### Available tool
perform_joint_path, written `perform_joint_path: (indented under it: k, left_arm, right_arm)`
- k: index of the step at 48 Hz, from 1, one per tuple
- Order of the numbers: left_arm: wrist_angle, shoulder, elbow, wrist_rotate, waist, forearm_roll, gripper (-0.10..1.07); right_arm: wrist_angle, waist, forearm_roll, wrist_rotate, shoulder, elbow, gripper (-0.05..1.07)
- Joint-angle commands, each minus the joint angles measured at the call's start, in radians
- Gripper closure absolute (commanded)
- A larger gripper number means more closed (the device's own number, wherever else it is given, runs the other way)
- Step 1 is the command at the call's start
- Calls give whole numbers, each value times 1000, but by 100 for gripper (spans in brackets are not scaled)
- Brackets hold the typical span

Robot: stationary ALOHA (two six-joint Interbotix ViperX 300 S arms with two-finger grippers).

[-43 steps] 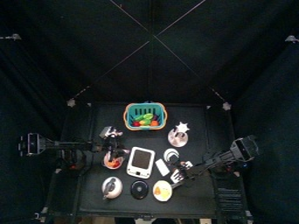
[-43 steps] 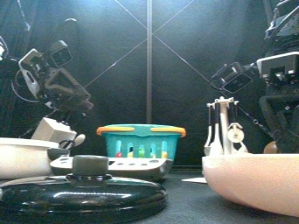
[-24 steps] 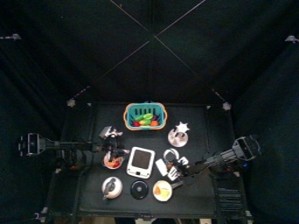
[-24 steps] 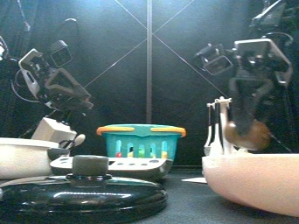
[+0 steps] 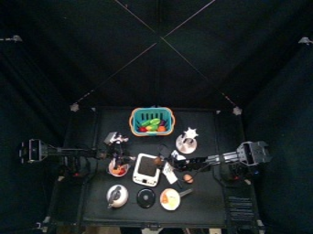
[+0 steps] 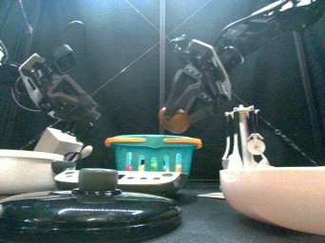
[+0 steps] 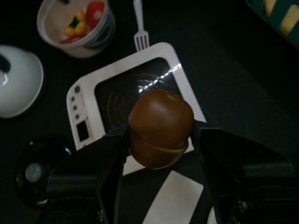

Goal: Place kiwi onto stove

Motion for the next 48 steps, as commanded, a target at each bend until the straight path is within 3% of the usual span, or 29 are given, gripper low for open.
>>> perform_joint_path:
  k: [1,20,35,48]
  left_arm:
    - [-5,-3,-12,-2,-2,-2,21]
    - [-5,-3,-14,0,0,-2,21]
    - [-3,-3,-3,2,-2,0,21]
    - [-3,-3,-3,2,-2,2,21]
  right_arm:
    - [-12,-34,84,-5,8,-46,39]
    - [-69,-34,368,5,164,-186,38]
    - [-118,-41,497,5,219,-195,38]
    - [-121,-46,541,8,256,-204,32]
